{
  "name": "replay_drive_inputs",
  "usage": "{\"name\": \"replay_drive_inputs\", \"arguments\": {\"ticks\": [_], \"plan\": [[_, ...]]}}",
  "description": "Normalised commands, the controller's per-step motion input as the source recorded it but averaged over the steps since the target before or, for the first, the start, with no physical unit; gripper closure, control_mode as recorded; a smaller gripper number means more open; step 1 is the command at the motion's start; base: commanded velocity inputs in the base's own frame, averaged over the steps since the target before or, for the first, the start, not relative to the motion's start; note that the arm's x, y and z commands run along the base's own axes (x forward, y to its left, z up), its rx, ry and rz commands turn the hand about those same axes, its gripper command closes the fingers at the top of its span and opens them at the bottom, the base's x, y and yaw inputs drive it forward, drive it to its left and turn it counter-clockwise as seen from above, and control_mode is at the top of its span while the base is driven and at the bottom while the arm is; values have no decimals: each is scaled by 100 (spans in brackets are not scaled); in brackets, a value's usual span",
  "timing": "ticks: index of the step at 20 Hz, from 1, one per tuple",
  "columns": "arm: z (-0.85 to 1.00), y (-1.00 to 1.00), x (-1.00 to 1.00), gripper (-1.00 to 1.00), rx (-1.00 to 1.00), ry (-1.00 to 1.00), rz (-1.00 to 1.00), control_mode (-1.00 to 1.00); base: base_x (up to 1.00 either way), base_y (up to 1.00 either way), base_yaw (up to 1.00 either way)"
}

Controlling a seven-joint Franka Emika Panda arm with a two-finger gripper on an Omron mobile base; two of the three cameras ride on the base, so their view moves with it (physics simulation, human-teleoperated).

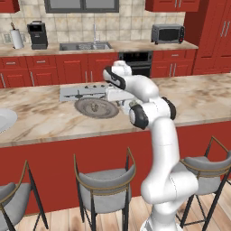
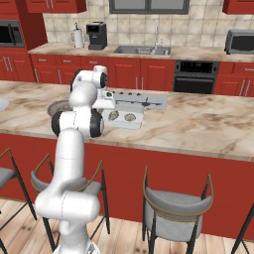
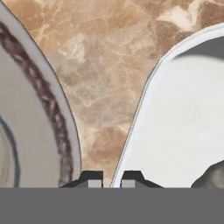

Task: Place two dumplings into each of the tupperware containers and then place the containers in the fridge.

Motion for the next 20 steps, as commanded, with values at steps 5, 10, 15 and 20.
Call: {"name": "replay_drive_inputs", "arguments": {"ticks": [5, 10, 15, 20], "plan": [[44, -20, -15, 100, 0, -4, 3, -100, 0, 0, 0], [30, -6, -22, 100, -7, -5, 9, -100, 0, 0, 0], [3, -4, -22, 100, -13, -12, 18, -100, 0, 0, 0], [26, -30, -35, 100, -3, -25, 19, -100, 0, 0, 0]]}}
